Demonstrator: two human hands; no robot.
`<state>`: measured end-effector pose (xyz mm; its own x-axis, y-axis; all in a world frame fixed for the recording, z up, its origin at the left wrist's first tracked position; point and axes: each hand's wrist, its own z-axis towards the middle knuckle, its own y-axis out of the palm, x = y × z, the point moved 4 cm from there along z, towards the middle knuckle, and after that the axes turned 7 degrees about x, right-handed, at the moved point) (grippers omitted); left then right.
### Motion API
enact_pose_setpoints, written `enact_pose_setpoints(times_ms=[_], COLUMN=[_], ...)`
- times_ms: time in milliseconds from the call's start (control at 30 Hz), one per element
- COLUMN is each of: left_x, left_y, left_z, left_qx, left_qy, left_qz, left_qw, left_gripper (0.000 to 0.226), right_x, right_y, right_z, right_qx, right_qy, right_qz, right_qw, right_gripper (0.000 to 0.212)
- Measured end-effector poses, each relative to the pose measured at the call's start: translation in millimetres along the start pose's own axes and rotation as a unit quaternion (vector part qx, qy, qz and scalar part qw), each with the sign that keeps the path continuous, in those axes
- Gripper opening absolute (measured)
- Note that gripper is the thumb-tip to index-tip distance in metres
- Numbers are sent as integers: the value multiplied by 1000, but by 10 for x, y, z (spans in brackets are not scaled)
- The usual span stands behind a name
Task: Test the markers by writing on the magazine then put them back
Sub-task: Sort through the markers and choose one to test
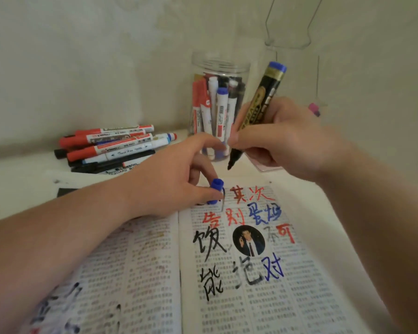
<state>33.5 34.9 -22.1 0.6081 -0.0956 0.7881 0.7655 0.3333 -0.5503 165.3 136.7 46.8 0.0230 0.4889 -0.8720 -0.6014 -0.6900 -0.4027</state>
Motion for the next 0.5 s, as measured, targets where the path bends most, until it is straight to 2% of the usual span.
enact_pose_setpoints(times_ms=[100, 167, 300, 500], left_x=[18, -10, 6, 11], left_y=[13, 8, 17, 4], left_z=[-4, 13, 0, -12], left_qx=[7, 7, -6, -12], left_qy=[-13, -17, -31, -33], left_qz=[-9, -20, -33, -43], left_qw=[1000, 1000, 999, 998], left_gripper=[91, 101, 104, 107], right_x=[228, 352, 400, 431], right_y=[76, 136, 156, 278], right_z=[12, -16, -58, -106], right_qx=[40, 37, 35, -35], right_qy=[-28, -36, -19, 1], right_qz=[40, 30, 16, -114], right_qw=[998, 998, 999, 993], right_gripper=[36, 29, 31, 43])
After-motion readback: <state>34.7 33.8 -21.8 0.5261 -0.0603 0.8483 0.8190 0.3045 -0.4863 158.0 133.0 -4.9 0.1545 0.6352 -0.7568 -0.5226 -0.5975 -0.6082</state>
